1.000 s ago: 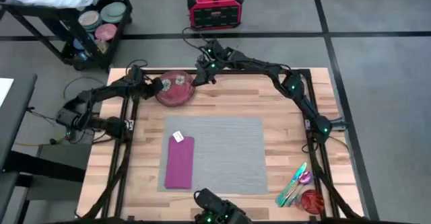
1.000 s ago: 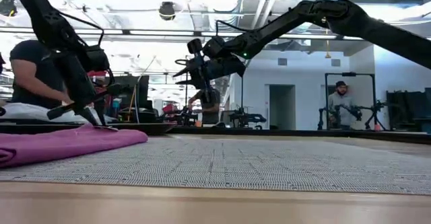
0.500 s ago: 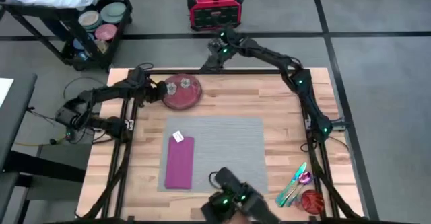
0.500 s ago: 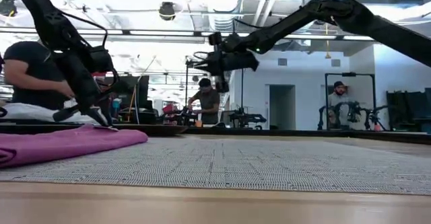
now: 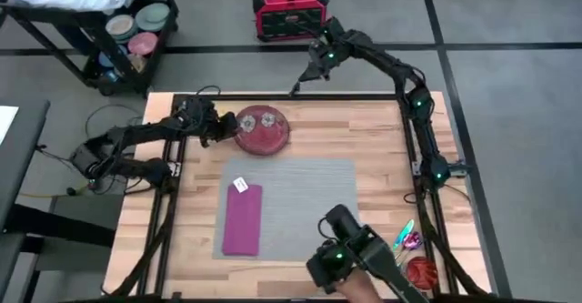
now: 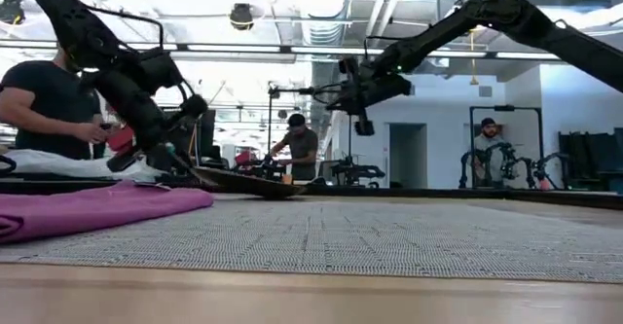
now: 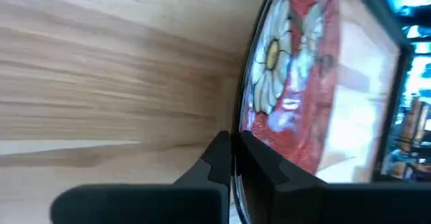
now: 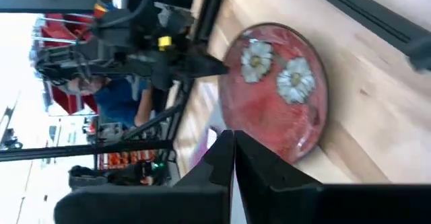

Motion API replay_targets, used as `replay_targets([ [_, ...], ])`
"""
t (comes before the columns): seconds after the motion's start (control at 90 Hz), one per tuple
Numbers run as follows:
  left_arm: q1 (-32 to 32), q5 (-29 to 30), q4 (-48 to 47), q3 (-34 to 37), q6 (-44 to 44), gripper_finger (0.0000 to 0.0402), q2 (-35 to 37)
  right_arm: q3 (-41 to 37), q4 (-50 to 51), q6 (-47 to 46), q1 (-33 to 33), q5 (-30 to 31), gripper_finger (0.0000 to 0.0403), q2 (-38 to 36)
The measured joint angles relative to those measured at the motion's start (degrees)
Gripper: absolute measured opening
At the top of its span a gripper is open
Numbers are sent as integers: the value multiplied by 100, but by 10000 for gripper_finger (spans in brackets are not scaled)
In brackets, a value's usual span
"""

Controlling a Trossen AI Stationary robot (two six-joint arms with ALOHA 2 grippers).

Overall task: Set table place
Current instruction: Put the red plate on the gray table mat

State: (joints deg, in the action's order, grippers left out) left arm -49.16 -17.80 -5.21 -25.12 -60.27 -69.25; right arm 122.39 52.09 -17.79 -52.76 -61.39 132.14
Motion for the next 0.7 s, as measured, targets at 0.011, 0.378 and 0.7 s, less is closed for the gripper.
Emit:
replay_targets([
  [0.011, 24, 6, 1, 0, -6, 2, 11, 0, 63, 63, -1, 42, 0, 0],
  [0.378, 804, 402, 867, -4, -945, 2, 39, -2, 850, 1032, -115, 711, 0, 0],
  [0.7, 1101, 667, 1352, -15, -1339, 1, 100, -2, 1454, 1758, -109, 1200, 0, 0],
])
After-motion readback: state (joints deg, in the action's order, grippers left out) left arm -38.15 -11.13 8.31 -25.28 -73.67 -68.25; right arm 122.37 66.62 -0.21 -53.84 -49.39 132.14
